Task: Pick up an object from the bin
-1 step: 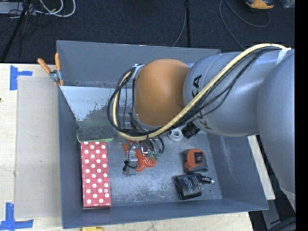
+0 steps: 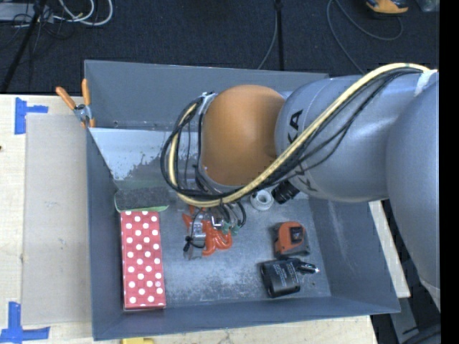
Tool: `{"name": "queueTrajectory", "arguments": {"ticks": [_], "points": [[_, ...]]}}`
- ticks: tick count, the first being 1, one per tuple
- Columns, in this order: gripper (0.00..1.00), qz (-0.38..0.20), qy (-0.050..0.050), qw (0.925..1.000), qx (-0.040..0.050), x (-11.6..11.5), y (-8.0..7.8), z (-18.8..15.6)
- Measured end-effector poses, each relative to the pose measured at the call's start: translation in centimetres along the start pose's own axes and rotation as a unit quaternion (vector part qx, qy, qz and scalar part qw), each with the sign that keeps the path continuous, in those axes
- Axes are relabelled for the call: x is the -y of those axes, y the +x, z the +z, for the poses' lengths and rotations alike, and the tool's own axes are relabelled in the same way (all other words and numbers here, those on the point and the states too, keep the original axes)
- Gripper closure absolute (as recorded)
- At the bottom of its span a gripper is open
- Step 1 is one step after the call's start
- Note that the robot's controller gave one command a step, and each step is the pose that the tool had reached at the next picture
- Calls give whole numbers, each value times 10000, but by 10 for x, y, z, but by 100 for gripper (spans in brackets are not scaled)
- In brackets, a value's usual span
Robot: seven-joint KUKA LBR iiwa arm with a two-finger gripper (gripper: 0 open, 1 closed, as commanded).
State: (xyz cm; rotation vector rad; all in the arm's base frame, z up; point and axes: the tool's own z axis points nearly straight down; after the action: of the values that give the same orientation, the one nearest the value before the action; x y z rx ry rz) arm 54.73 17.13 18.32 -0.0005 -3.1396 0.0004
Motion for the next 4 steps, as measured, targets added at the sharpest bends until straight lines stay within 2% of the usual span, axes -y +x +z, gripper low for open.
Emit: {"name": "queueTrajectory", "arguments": {"ticks": [1, 2, 3, 4], "points": [[0, -62, -21, 10000, 30, 23, -38, 28], [0, 55, 4, 10000, 17, 46, -38, 67], [0, -177, -13, 9998, -17, 63, -18, 91], [0, -48, -9, 10000, 7, 108, -36, 107]]}}
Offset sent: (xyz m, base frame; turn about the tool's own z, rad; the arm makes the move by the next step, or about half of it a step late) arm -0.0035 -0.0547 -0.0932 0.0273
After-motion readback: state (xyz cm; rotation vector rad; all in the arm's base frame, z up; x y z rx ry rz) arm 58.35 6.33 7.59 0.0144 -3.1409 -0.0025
